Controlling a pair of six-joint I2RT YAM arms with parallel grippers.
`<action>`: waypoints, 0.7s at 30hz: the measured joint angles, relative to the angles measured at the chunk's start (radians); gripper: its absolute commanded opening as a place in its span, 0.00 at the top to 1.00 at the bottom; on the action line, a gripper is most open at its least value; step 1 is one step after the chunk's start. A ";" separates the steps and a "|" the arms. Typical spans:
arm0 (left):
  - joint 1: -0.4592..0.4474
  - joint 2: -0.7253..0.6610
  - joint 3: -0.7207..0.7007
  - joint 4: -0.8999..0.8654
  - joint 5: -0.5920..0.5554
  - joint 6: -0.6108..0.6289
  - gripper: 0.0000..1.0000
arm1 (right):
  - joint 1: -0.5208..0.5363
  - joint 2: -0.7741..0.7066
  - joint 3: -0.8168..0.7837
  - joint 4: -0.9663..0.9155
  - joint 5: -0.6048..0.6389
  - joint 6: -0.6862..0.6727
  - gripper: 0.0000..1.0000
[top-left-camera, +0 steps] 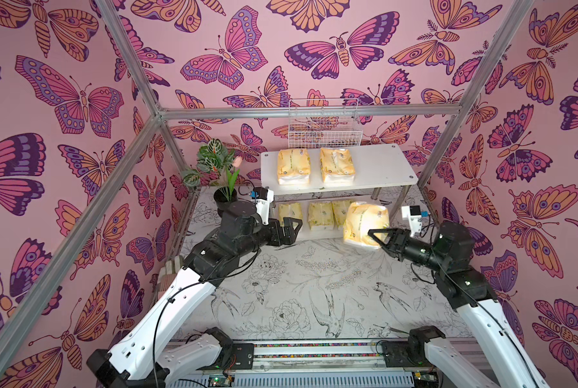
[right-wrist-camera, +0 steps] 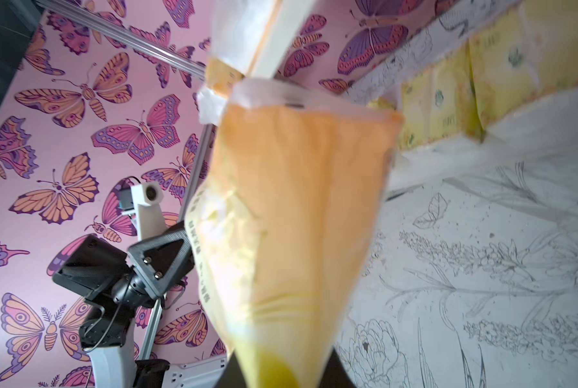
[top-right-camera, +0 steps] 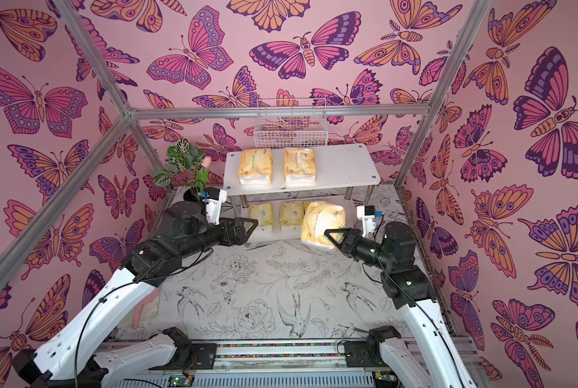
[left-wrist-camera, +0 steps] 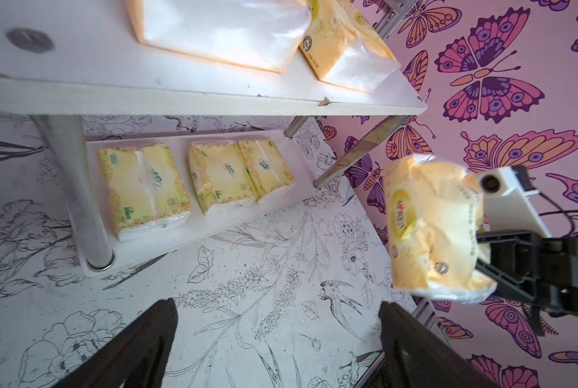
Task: Place the tissue boxes on the shelf by color
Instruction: Place a box of tissues on the shelf.
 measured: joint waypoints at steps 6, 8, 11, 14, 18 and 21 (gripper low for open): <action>0.050 0.026 0.087 -0.085 0.000 0.068 0.00 | -0.113 0.175 0.269 -0.011 -0.055 -0.027 0.83; 0.058 0.040 0.100 -0.098 0.003 0.077 0.01 | -0.142 0.248 0.342 -0.010 -0.067 -0.027 0.83; 0.065 0.053 0.106 -0.114 0.005 0.088 0.00 | -0.196 0.369 0.441 -0.006 -0.087 -0.026 0.83; 0.068 0.055 0.106 -0.123 0.008 0.093 0.00 | -0.250 0.478 0.509 -0.002 -0.111 -0.018 0.82; 0.069 0.053 0.106 -0.128 0.010 0.095 0.01 | -0.294 0.622 0.594 0.001 -0.145 -0.002 0.81; 0.071 0.051 0.106 -0.130 0.011 0.096 0.00 | -0.296 0.703 0.652 -0.004 -0.171 0.002 0.80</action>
